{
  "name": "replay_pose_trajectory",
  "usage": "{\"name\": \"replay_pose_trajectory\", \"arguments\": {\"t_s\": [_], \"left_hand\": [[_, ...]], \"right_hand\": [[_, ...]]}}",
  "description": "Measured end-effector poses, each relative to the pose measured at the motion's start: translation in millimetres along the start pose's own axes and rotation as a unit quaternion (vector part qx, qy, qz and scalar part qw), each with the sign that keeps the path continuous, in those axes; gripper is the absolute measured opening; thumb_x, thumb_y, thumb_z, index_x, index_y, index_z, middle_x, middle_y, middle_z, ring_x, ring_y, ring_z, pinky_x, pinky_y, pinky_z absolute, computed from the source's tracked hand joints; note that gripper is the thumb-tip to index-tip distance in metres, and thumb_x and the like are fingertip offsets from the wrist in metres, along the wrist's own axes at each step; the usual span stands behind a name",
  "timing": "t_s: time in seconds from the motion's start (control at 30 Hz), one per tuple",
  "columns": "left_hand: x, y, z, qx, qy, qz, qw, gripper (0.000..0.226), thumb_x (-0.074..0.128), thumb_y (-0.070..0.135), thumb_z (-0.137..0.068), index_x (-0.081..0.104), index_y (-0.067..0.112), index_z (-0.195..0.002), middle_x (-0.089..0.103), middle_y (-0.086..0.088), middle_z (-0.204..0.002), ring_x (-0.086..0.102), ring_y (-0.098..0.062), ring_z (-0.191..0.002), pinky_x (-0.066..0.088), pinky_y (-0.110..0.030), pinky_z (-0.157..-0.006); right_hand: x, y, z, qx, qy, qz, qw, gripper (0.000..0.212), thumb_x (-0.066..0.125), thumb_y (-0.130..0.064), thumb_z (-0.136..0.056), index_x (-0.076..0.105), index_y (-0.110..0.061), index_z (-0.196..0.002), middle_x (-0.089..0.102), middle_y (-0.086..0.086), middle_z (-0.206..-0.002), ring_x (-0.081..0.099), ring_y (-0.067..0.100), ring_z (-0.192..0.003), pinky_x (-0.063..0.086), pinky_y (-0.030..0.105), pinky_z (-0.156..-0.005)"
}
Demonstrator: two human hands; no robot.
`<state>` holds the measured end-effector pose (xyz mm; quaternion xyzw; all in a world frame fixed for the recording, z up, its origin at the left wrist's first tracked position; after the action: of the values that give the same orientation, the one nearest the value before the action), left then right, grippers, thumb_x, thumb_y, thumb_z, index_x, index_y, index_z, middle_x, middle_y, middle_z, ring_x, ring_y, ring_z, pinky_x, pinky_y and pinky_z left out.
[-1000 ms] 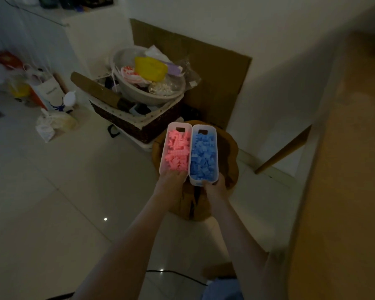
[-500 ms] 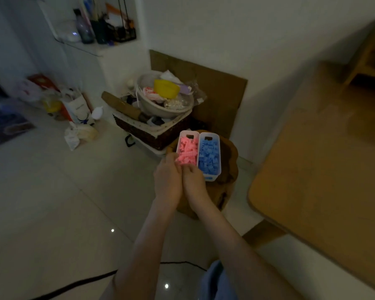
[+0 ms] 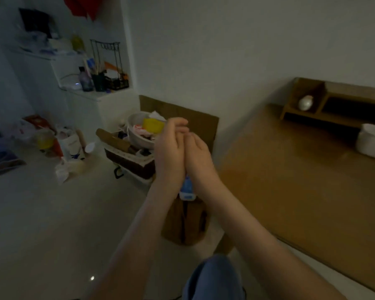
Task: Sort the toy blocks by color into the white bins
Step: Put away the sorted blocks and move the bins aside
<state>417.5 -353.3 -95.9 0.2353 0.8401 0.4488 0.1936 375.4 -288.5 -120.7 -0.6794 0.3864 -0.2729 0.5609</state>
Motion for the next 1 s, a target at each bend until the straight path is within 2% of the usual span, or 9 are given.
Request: {"name": "replay_pose_trajectory", "arguments": {"t_s": [0.13,0.2,0.3,0.37,0.47,0.57,0.67,0.83,1.0], "left_hand": [[89.3,10.6,14.0,-0.077,-0.152,0.059,0.984,0.028,0.033,0.029,-0.091,0.059,0.023,-0.098,0.062,-0.004,-0.102,0.059,-0.020,-0.100,0.049,-0.038,-0.090],[137.9,25.6,31.4,-0.079,-0.220,0.039,0.971,0.027,0.034,0.019,-0.097,0.061,0.021,-0.097,0.060,0.000,-0.099,0.058,-0.016,-0.095,0.049,-0.033,-0.085],[189.9,40.4,55.1,-0.032,-0.303,-0.043,0.951,0.025,0.036,0.013,-0.098,0.058,0.020,-0.108,0.060,0.000,-0.103,0.057,-0.011,-0.089,0.047,-0.024,-0.077],[236.9,50.6,76.9,0.002,-0.403,-0.110,0.908,0.031,0.039,0.014,-0.097,0.048,0.020,-0.127,0.058,-0.005,-0.121,0.057,-0.022,-0.102,0.047,-0.033,-0.087],[283.2,63.9,115.9,0.006,-0.537,-0.167,0.827,0.048,0.040,0.018,-0.096,0.029,0.024,-0.142,0.052,-0.002,-0.126,0.056,-0.028,-0.102,0.045,-0.039,-0.079],[309.8,79.0,141.0,-0.010,-0.582,-0.173,0.795,0.048,0.039,0.023,-0.097,0.031,0.017,-0.144,0.048,-0.008,-0.136,0.053,-0.028,-0.109,0.042,-0.032,-0.075],[331.1,93.9,165.3,-0.027,-0.608,-0.146,0.780,0.045,0.041,0.032,-0.098,0.040,0.016,-0.141,0.046,-0.006,-0.140,0.049,-0.025,-0.118,0.043,-0.032,-0.087],[346.5,127.9,212.3,-0.010,-0.713,-0.073,0.698,0.044,0.050,0.026,-0.095,0.042,0.019,-0.138,0.050,-0.002,-0.136,0.049,-0.018,-0.118,0.041,-0.034,-0.100],[351.3,131.7,217.3,-0.066,-0.691,-0.019,0.719,0.042,0.047,0.032,-0.098,0.043,0.016,-0.136,0.054,-0.004,-0.131,0.057,-0.018,-0.108,0.050,-0.033,-0.090]], "right_hand": [[-75.8,5.0,-10.4,0.009,0.037,0.155,0.987,0.035,0.031,-0.028,-0.100,0.061,-0.012,-0.106,0.065,0.002,-0.101,0.059,0.010,-0.089,0.048,0.029,-0.080],[-129.7,14.0,-8.1,0.047,0.075,0.258,0.962,0.042,0.024,-0.028,-0.100,0.064,-0.018,-0.099,0.065,-0.002,-0.099,0.061,0.007,-0.088,0.049,0.027,-0.078],[-195.8,8.8,10.2,0.087,0.102,0.334,0.933,0.036,0.029,-0.021,-0.098,0.057,-0.012,-0.120,0.060,0.011,-0.122,0.055,0.025,-0.111,0.046,0.039,-0.093],[-242.9,8.4,26.8,0.135,0.096,0.422,0.891,0.038,0.031,-0.018,-0.097,0.049,-0.010,-0.130,0.049,0.014,-0.135,0.044,0.030,-0.124,0.039,0.041,-0.102],[-299.1,8.7,50.5,0.186,0.115,0.537,0.815,0.038,0.032,-0.025,-0.097,0.047,-0.012,-0.130,0.035,0.010,-0.142,0.031,0.033,-0.128,0.030,0.043,-0.105],[-350.9,-1.3,80.5,0.178,0.186,0.614,0.746,0.051,0.042,-0.044,-0.092,0.037,-0.018,-0.136,0.015,0.011,-0.153,0.016,0.034,-0.139,0.019,0.051,-0.111],[-390.3,-19.9,106.3,0.155,0.263,0.665,0.682,0.061,0.050,-0.032,-0.089,0.024,-0.017,-0.142,0.000,0.011,-0.157,0.004,0.035,-0.142,0.012,0.052,-0.113],[-441.6,-13.5,131.2,0.247,0.279,0.659,0.653,0.054,0.051,-0.029,-0.091,0.031,-0.006,-0.135,0.039,0.022,-0.139,0.042,0.039,-0.124,0.039,0.048,-0.098],[-444.3,-9.3,137.3,0.273,0.260,0.669,0.640,0.029,0.052,-0.014,-0.091,0.046,-0.007,-0.119,0.060,0.015,-0.117,0.060,0.030,-0.105,0.052,0.040,-0.087]]}}
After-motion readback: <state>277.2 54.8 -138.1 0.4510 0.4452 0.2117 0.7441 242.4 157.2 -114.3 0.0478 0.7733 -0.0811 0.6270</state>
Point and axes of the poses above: each hand's wrist, its own z-axis away from the middle knuckle, its own x-axis out of the palm, y = z × x, the point moved 8 cm from there along -z, towards the middle knuckle
